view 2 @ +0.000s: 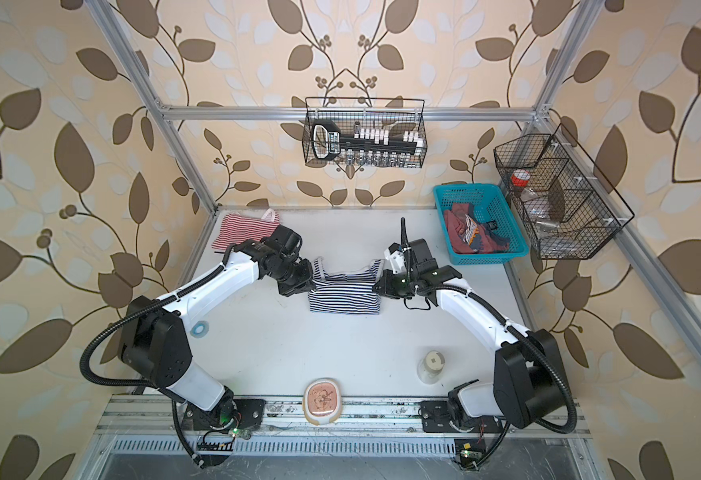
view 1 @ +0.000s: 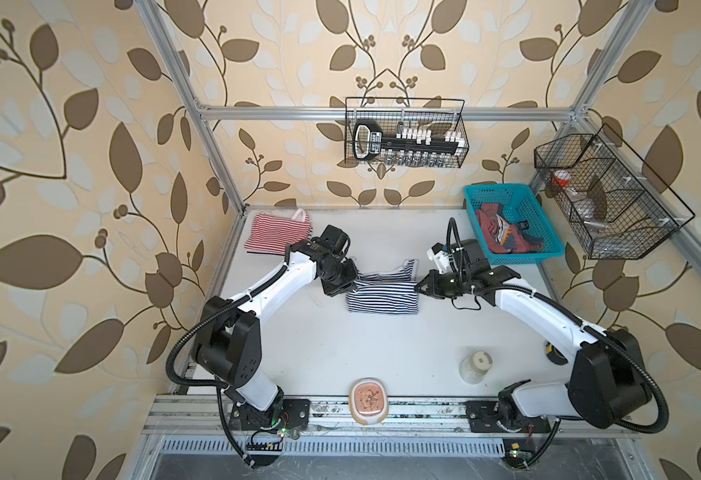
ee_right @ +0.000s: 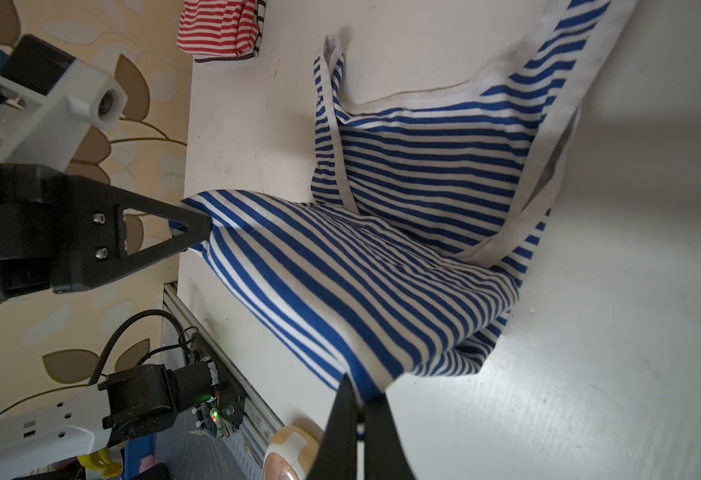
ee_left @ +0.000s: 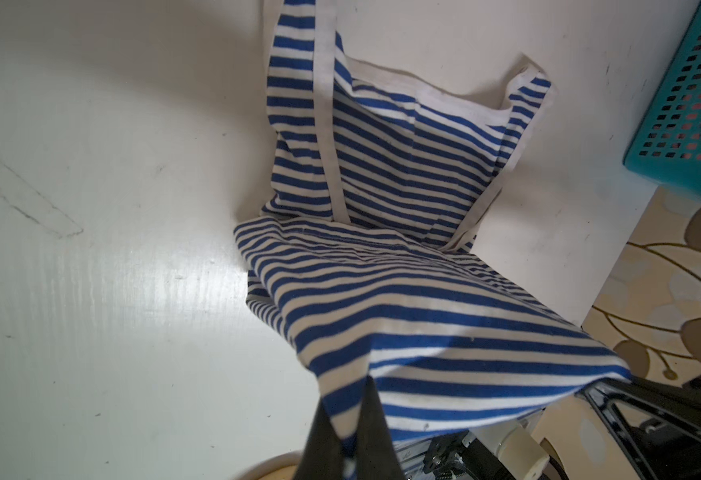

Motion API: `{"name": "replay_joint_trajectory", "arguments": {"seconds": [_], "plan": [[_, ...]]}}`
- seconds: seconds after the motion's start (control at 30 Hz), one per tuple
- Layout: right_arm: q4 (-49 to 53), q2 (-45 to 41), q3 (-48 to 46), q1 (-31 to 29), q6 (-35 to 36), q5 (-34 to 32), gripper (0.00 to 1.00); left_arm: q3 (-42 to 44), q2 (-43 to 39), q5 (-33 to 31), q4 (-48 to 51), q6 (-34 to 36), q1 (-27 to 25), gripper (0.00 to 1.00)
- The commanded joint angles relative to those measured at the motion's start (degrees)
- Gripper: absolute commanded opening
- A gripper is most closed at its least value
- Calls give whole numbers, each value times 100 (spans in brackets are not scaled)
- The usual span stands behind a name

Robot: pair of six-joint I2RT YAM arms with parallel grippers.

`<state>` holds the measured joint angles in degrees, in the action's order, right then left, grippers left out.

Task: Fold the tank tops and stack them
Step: 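Lift the folded edge with both grippers and fold it away from the robot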

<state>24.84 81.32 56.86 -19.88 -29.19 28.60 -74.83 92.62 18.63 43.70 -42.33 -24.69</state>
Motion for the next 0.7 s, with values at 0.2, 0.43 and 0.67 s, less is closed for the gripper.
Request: {"name": "replay_joint_trajectory", "arguments": {"seconds": [0.2,0.43,0.67], "plan": [[-184,846,463,409,272,437,0,-1130,1062,235,136,547,235,1],[-368,1542,740,640,282,602,0,-1480,1613,337,48,621,497,4],[-480,2302,1210,755,299,734,0,-1863,2125,428,-110,591,660,13]]}}
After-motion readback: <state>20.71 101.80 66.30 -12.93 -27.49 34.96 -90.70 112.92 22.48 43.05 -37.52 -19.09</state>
